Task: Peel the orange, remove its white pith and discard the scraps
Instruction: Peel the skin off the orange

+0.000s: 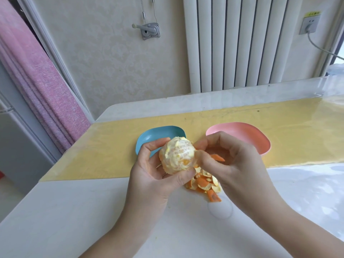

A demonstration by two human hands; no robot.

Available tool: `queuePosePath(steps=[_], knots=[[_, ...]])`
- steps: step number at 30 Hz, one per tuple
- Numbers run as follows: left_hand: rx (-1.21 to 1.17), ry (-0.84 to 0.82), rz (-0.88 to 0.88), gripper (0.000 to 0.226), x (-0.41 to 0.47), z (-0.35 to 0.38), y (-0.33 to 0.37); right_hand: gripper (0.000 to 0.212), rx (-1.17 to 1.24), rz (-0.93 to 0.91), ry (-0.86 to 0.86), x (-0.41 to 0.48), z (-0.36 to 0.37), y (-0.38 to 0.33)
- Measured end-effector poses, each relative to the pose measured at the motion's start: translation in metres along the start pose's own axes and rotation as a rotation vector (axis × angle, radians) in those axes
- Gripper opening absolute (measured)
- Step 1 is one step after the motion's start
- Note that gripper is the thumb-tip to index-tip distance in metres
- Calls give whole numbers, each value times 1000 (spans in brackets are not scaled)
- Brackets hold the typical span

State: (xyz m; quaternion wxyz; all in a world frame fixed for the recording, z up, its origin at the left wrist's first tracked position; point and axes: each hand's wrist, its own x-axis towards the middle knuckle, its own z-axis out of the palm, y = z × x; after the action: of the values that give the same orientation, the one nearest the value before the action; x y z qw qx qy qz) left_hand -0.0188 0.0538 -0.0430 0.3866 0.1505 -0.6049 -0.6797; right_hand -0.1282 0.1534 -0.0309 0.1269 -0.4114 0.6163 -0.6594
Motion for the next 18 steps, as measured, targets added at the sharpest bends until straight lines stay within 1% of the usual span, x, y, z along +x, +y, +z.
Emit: queuePosePath(steps=[2, 5, 7, 10, 12, 14, 18], knots=[[-29, -31, 8, 62, 1, -2, 1, 17, 99, 20, -61, 1, -1, 0], [-26, -87, 26, 67, 2, -4, 3, 40, 122, 30, -87, 4, -3, 2], [-29, -131, 45, 63, 3, -6, 6, 46, 148, 13, -99, 5, -5, 2], [-39, -148, 50, 60, 4, -7, 9, 37, 147, -57, -124, 6, -7, 3], [-24, -145, 58, 59, 4, -7, 9, 28, 75, -118, -116, 5, -6, 4], [-8, -144, 57, 59, 2, -5, 8, 22, -50, -183, -54, 1, -4, 4], [-1, -116, 36, 59, -3, 1, 6, 23, -327, -347, 121, -4, 2, 5]])
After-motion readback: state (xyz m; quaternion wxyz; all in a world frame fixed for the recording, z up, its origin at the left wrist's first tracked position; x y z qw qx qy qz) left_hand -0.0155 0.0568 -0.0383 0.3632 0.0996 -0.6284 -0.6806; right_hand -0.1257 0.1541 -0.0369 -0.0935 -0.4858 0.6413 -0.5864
